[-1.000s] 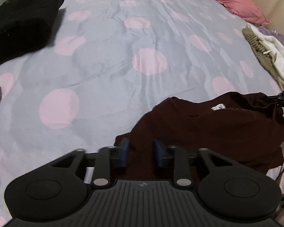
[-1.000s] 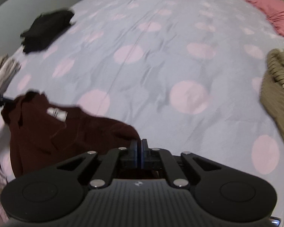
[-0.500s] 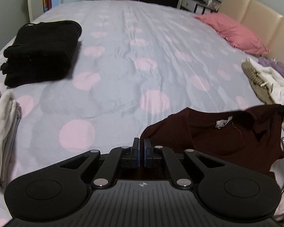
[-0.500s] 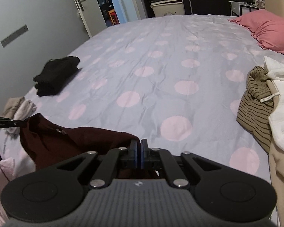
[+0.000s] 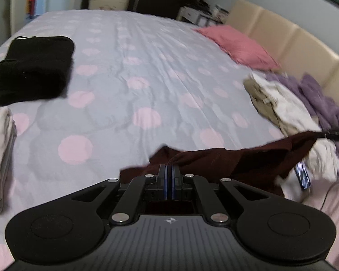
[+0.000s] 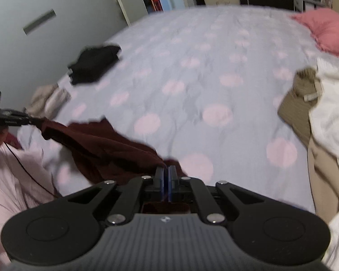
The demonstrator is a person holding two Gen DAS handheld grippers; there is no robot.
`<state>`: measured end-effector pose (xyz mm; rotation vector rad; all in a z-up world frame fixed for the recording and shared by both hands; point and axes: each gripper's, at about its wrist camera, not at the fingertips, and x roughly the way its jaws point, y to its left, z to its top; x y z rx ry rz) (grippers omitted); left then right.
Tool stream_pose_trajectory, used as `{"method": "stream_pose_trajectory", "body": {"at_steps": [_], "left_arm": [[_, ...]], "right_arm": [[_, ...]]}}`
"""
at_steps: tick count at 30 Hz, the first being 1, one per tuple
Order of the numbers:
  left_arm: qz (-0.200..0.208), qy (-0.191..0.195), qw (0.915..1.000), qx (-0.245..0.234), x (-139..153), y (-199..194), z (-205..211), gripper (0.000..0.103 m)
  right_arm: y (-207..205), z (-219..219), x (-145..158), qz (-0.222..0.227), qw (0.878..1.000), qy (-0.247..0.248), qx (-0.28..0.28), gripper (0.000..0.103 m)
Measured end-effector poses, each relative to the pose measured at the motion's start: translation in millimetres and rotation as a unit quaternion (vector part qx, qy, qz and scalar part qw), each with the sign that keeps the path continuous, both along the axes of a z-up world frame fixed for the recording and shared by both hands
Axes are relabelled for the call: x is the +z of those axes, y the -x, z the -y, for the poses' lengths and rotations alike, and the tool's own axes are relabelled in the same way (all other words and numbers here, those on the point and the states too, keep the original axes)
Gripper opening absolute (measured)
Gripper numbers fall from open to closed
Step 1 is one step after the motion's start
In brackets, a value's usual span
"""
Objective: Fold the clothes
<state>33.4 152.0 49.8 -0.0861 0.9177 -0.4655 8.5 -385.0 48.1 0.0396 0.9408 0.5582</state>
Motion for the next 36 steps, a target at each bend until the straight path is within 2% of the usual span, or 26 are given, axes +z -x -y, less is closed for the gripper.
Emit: {"method": "stream_pose_trajectory", "body": {"at_steps": [3, 6, 9, 11, 16, 19, 21, 25, 29, 31, 32, 33, 36], "left_arm": [[-0.025, -0.026, 0.9991, -0.021, -13, -1, 10, 0.002], [-0.051, -0.057, 0.9969, -0.018, -34, -11, 19, 0.002], [-0.052, -0.083, 0.995, -0.018, -47, -23, 29, 0.002], [-0.047, -0.091, 0.9946, -0.017, -50, -26, 33, 0.002], [-0.042, -0.094, 0.9946, -0.011, -50, -27, 36, 0.002], [-0.04, -0.095, 0.9946, -0.014, -49, -28, 38, 0.002], [-0.042, -0.095, 0.9945, -0.012, -50, -30, 38, 0.002], [-0.045, -0.098, 0.9941, -0.008, -50, -31, 38, 0.002], [-0.045, -0.098, 0.9942, -0.008, -51, -30, 38, 0.002], [-0.046, -0.096, 0.9943, -0.006, -53, -30, 37, 0.002], [-0.047, -0.096, 0.9943, -0.006, -53, -30, 37, 0.002], [-0.048, -0.097, 0.9942, -0.006, -54, -31, 37, 0.002], [-0.049, -0.099, 0.9939, -0.006, -56, -31, 36, 0.002]], "right_arm": [[-14, -6, -25, -0.03, 0.999, 0.03, -0.007, 0.004], [-30, -16, -50, -0.051, 0.996, 0.067, -0.013, 0.004], [-36, -30, -57, -0.036, 0.994, 0.103, 0.005, 0.006], [-36, -34, -56, -0.021, 0.993, 0.118, 0.013, 0.01], [-28, -42, -30, 0.043, 0.988, 0.137, 0.051, 0.013], [-28, -54, -16, 0.076, 0.984, 0.136, 0.086, 0.023], [-33, -67, -17, 0.082, 0.979, 0.141, 0.124, 0.023], [-42, -95, -34, 0.083, 0.959, 0.181, 0.204, 0.023], [-51, -101, -55, 0.068, 0.946, 0.209, 0.237, 0.023], [-54, -99, -63, 0.051, 0.946, 0.212, 0.24, 0.019], [-52, -98, -64, 0.047, 0.946, 0.208, 0.243, 0.008], [-50, -97, -62, 0.049, 0.948, 0.199, 0.245, 0.005], [-46, -89, -48, 0.066, 0.959, 0.161, 0.222, 0.005]]}}
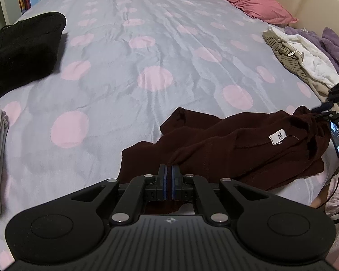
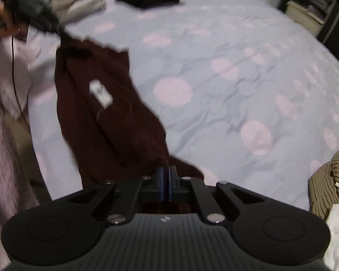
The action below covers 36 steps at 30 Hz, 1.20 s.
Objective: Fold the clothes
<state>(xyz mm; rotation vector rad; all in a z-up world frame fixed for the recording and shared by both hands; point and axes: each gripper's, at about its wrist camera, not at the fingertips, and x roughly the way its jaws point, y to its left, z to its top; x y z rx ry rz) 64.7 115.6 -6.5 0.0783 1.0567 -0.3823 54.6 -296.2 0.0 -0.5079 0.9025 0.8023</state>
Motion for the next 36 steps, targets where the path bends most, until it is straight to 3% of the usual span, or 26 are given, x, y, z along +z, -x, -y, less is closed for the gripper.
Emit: {"method": "stream_pose_trajectory", "body": {"at_steps": [2, 4, 7, 11, 15, 17, 21, 26, 32, 36], "left_arm": [[0.003, 0.001, 1.0, -0.001, 1, 1, 0, 0.002], [0.01, 0.008, 0.9999, -0.002, 3, 2, -1, 0.002], [0.02, 0.024, 0.9995, 0.008, 8, 1, -6, 0.002], [0.018, 0.023, 0.9996, 0.007, 8, -2, -3, 0.002], [0.024, -0.007, 0.9995, -0.018, 4, 1, 9, 0.003], [0.031, -0.021, 0.9988, -0.032, 3, 3, 14, 0.006], [0.065, -0.031, 0.9961, -0.051, 11, 10, 19, 0.021], [0.092, -0.031, 0.9917, -0.085, 25, 8, 24, 0.028], [0.072, -0.074, 0.9855, -0.135, 19, -11, 34, 0.029], [0.062, -0.069, 0.981, -0.171, 9, -26, 45, 0.029]], "right_arm": [[-3, 10, 11, -0.004, 0.998, -0.045, -0.036, 0.005], [-14, 27, 17, -0.02, 0.99, -0.089, -0.11, 0.005], [-25, 37, 12, -0.041, 0.982, -0.088, -0.162, 0.005], [-23, 22, -3, -0.056, 0.988, -0.055, -0.136, 0.005], [-16, 8, -5, -0.029, 0.994, -0.025, -0.104, 0.013], [-11, 5, 0, -0.011, 0.996, -0.022, -0.087, 0.027], [-7, -4, 12, 0.024, 0.998, -0.021, -0.057, 0.032], [-14, -4, 21, 0.022, 0.997, -0.038, -0.065, 0.055], [-32, 0, 24, 0.009, 0.995, -0.05, -0.089, 0.054], [-38, -7, 18, 0.002, 0.998, -0.035, -0.054, 0.047]]}}
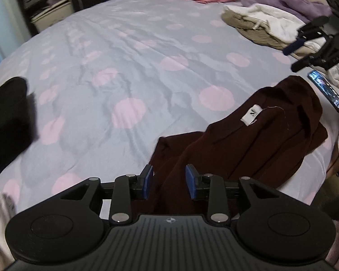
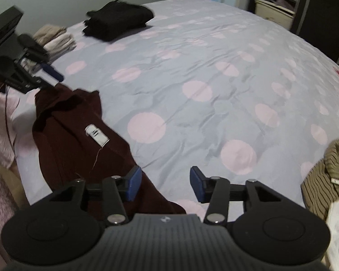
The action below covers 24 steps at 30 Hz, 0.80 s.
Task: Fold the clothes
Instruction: 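Lift the sweater high with both tools, holding it spread between them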
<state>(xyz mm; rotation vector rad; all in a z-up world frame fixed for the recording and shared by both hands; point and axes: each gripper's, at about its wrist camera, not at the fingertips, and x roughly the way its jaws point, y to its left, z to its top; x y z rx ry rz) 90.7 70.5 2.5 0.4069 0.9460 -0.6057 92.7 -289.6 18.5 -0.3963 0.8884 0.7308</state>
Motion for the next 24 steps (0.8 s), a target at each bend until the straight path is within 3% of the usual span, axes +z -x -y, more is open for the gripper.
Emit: {"method": "stream_pose_trajectory", "body": {"at_steps": [7, 9, 10, 11, 14, 16, 20, 24], "left_arm": [[-0.021, -0.004, 0.9988, -0.045, -17, -6, 16, 0.029], [-0.032, 0.0, 0.9985, -0.045, -21, -7, 17, 0.029], [-0.036, 0.002, 0.9984, -0.044, -24, -8, 17, 0.027], [-0.041, 0.005, 0.9983, -0.042, -26, -9, 17, 0.025], [-0.048, 0.019, 0.9983, -0.028, -28, -10, 14, 0.01], [-0.047, 0.044, 0.9978, -0.02, -23, -10, 10, 0.007], [-0.024, 0.1, 0.9946, 0.016, -5, -9, -1, 0.005], [0.011, 0.156, 0.986, 0.059, 20, -6, -16, 0.005]], "right_arm": [[-11, -8, -27, -0.046, 0.998, 0.0, 0.05, 0.043], [-15, -9, -35, -0.071, 0.996, -0.005, 0.052, 0.027], [-15, -9, -37, -0.082, 0.995, -0.01, 0.054, 0.013], [-14, -9, -37, -0.084, 0.995, -0.016, 0.057, 0.012], [-9, -5, -28, -0.081, 0.994, -0.052, 0.059, 0.009], [-8, 1, -18, -0.068, 0.994, -0.079, 0.043, 0.008], [-4, 15, 6, -0.029, 0.991, -0.129, 0.005, 0.008], [10, 26, 30, 0.026, 0.985, -0.167, -0.035, 0.008]]}}
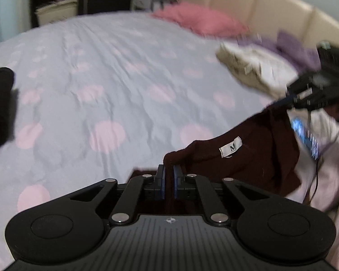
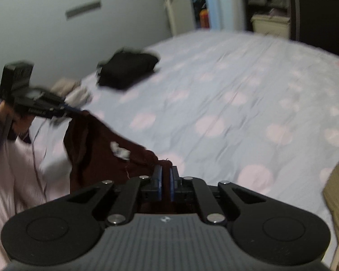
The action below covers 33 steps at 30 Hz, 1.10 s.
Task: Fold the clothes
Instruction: 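Lift the sweater high with both tools, holding it spread between them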
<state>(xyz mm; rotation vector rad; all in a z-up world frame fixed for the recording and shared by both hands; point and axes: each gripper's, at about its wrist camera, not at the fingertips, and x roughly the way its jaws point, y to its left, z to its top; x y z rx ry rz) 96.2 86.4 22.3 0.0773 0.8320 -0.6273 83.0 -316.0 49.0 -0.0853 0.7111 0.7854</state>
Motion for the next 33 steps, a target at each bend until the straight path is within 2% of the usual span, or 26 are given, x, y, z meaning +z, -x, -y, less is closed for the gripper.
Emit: {"method": "stream_pose_trajectory", "body": {"at_steps": [6, 10, 13, 18, 23, 30, 33], "left_arm": [[0.07, 0.048, 0.9942, 0.067, 39, 18, -17, 0.004], [0.13, 0.066, 0.9867, 0.071, 82, 39, -18, 0.004], [0.178, 0.087, 0.9775, 0.073, 124, 59, -19, 0.004], [0.27, 0.104, 0.9554, 0.059, 204, 99, -16, 0.004], [0.321, 0.126, 0.9366, 0.058, 269, 129, -14, 0.004], [0.398, 0.165, 0.9, 0.066, 317, 173, -19, 0.004], [0.429, 0.171, 0.8837, 0.076, 331, 178, -16, 0.004]], "right_arm": [[31, 0, 44, 0.087, 0.995, -0.006, -0.038, 0.007], [59, 9, 93, 0.143, 0.988, -0.021, -0.057, 0.007], [85, 12, 138, 0.189, 0.979, -0.024, -0.071, 0.006], [130, 10, 218, 0.271, 0.959, -0.022, -0.074, 0.006], [170, 13, 278, 0.339, 0.936, -0.052, -0.083, 0.006], [211, 9, 326, 0.434, 0.892, -0.07, -0.105, 0.006], [197, 2, 337, 0.44, 0.889, -0.061, -0.108, 0.006]]}}
